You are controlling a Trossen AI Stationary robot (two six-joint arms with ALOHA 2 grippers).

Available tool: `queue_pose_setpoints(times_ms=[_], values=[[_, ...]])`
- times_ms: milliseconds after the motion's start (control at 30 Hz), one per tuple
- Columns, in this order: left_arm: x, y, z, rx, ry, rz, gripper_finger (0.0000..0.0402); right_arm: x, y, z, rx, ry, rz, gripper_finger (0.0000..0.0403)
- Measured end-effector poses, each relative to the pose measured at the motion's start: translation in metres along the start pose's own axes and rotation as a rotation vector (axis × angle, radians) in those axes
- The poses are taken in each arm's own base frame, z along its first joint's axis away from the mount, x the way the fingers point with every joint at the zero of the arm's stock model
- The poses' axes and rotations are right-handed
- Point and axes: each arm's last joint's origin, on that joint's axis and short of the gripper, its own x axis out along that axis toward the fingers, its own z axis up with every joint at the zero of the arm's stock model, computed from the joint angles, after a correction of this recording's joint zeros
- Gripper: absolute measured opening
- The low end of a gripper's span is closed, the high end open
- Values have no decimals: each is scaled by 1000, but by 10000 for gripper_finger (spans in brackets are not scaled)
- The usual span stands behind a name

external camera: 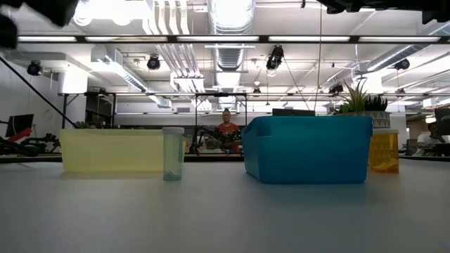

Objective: Pick and place medicine bottles into bin by pill shape (circle, oval)
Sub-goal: Put the left white capsule bottle into the blue bin

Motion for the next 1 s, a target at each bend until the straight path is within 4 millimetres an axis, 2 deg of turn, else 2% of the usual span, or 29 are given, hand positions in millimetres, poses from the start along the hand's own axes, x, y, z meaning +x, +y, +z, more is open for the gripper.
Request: queue_pose_setpoints(times_ms=[200,333,600,833,1000], values=[[-37,-20,17,83,-177,-90,126,0,0,0,7,0,0,130],[-51,-36,36,192,-273,-90,126,0,0,0,24,0,-1,130],[-56,-58,77,466,-328,-22,127,3,-5,11,156,34,14,130],[-56,-54,105,700,-352,55,127,4,-7,13,280,173,60,130],[-56,-53,122,891,-450,141,127,4,-5,11,322,203,66,130]])
